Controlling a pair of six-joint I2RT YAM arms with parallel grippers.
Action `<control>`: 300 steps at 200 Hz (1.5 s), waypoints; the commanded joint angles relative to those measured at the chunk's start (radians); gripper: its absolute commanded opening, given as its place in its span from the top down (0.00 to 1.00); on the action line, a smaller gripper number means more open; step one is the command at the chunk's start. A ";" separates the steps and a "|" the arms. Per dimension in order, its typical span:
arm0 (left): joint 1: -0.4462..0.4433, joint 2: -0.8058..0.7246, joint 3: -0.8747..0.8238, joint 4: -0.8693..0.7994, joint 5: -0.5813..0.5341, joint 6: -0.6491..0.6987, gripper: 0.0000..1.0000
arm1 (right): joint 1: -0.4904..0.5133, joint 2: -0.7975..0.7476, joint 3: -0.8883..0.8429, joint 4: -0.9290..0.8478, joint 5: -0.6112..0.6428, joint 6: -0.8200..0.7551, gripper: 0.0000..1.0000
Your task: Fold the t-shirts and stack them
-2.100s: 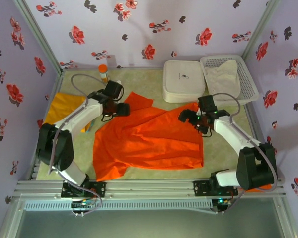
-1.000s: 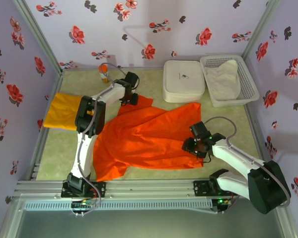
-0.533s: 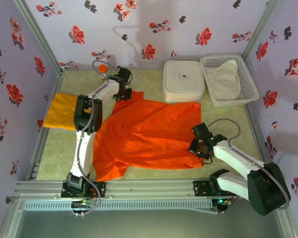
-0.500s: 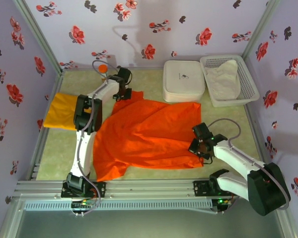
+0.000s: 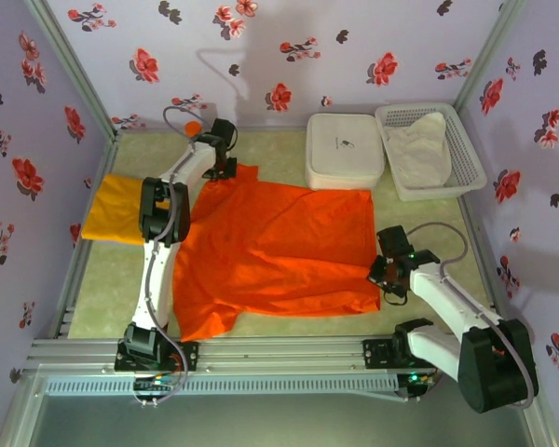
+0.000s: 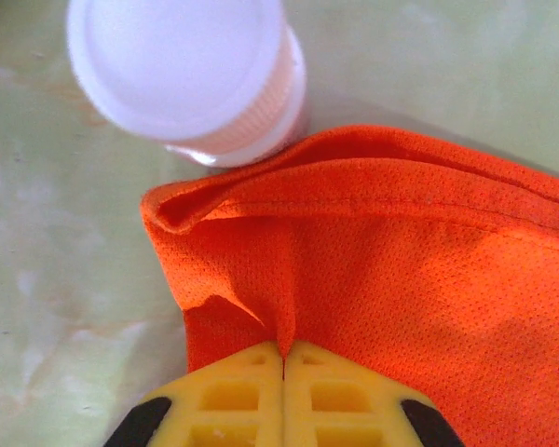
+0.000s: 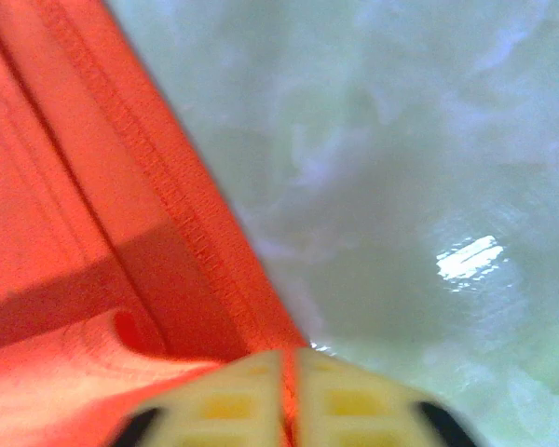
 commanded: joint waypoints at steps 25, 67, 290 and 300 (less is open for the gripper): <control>0.008 0.033 0.060 -0.042 -0.042 -0.004 1.00 | 0.015 -0.084 0.070 -0.032 -0.114 -0.083 0.47; 0.022 0.079 0.120 -0.062 -0.046 -0.007 1.00 | 0.113 -0.117 0.066 0.036 -0.213 -0.047 0.33; 0.041 -0.137 -0.058 -0.029 0.036 -0.068 0.49 | 0.156 -0.159 0.141 -0.076 -0.036 -0.009 0.30; 0.035 -0.178 -0.101 -0.018 0.045 -0.074 0.46 | 0.158 -0.135 0.151 -0.034 -0.070 -0.018 0.29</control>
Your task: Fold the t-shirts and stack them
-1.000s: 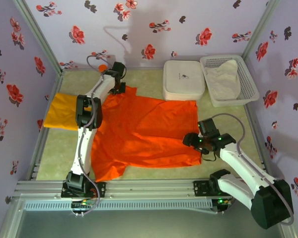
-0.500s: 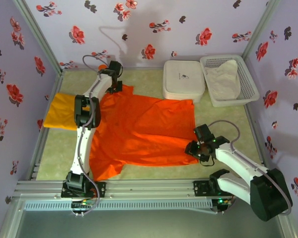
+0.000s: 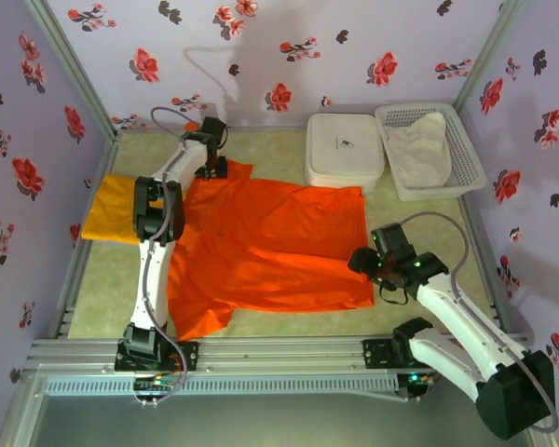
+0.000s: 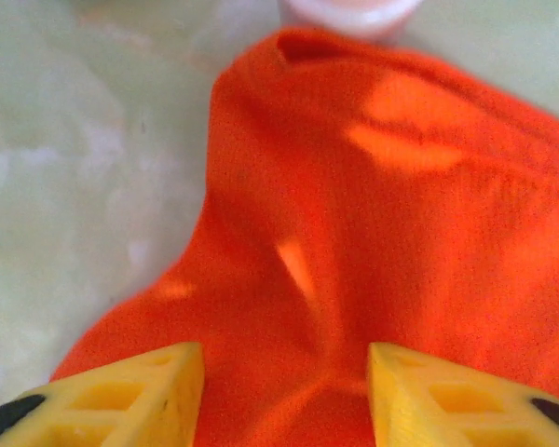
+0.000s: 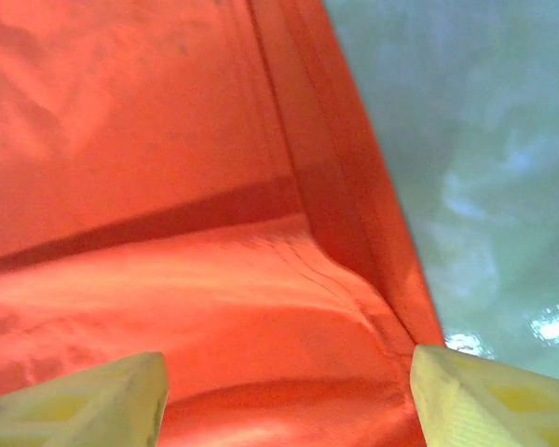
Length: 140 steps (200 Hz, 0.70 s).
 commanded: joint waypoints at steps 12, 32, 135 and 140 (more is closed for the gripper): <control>-0.023 -0.188 -0.133 0.033 0.039 -0.025 0.44 | -0.001 0.072 0.055 0.073 -0.058 -0.042 0.28; -0.044 -0.277 -0.242 0.069 0.042 -0.037 0.38 | 0.024 0.141 0.070 0.157 -0.096 -0.039 0.28; -0.131 -0.670 -0.834 0.155 0.098 -0.158 0.33 | 0.099 0.565 0.110 0.335 -0.066 -0.008 0.27; -0.132 -0.693 -0.868 0.159 0.098 -0.164 0.33 | 0.090 0.573 0.109 0.329 -0.056 -0.006 0.28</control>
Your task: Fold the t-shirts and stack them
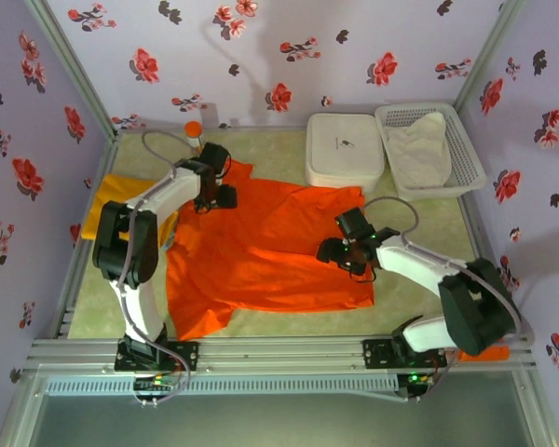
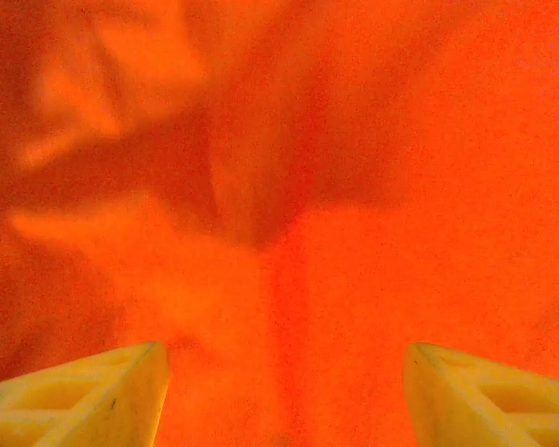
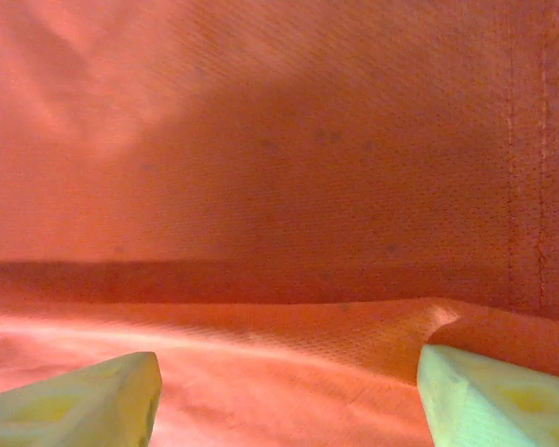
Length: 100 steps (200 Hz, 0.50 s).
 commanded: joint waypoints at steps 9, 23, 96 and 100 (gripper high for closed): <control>-0.004 -0.144 -0.166 0.032 0.020 -0.061 0.33 | -0.041 0.052 0.018 -0.004 0.053 0.004 0.29; -0.002 -0.205 -0.232 0.034 0.024 -0.066 0.33 | -0.087 0.049 0.009 -0.025 0.064 0.004 0.29; 0.003 -0.476 -0.437 -0.064 0.082 -0.122 0.33 | -0.231 -0.040 0.012 -0.064 0.044 -0.048 0.26; 0.002 -0.497 -0.452 -0.066 0.094 -0.131 0.33 | -0.231 -0.046 0.013 -0.062 0.039 -0.049 0.25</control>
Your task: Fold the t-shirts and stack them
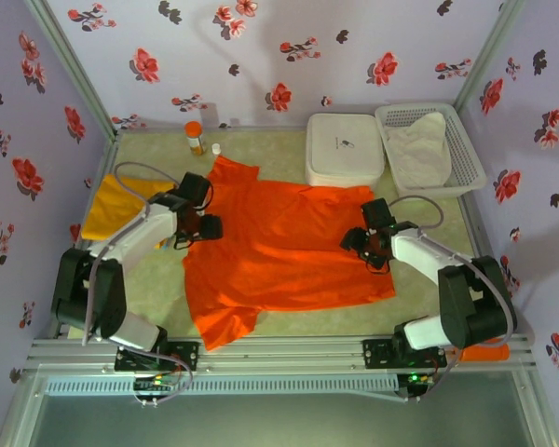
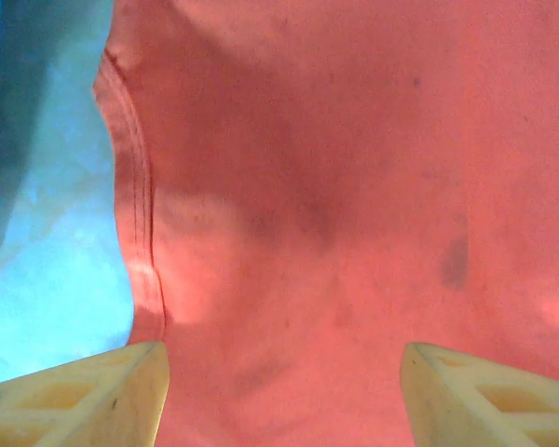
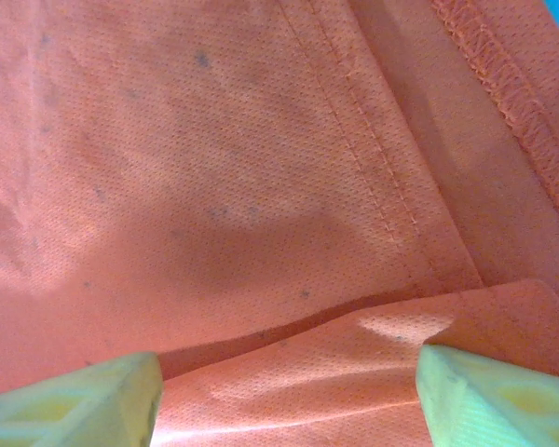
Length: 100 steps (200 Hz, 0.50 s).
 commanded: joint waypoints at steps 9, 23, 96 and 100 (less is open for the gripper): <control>0.001 -0.145 -0.102 -0.059 0.093 -0.082 0.33 | -0.001 -0.050 0.006 -0.033 -0.010 -0.030 0.24; -0.011 -0.210 -0.138 -0.079 0.108 -0.123 0.33 | -0.001 -0.076 0.000 -0.023 -0.017 -0.028 0.20; -0.242 -0.407 -0.294 -0.196 0.113 -0.405 0.36 | -0.002 -0.241 0.034 -0.190 0.153 -0.075 0.01; -0.256 -0.417 -0.304 -0.201 0.113 -0.425 0.37 | -0.004 -0.245 0.038 -0.206 0.165 -0.074 0.01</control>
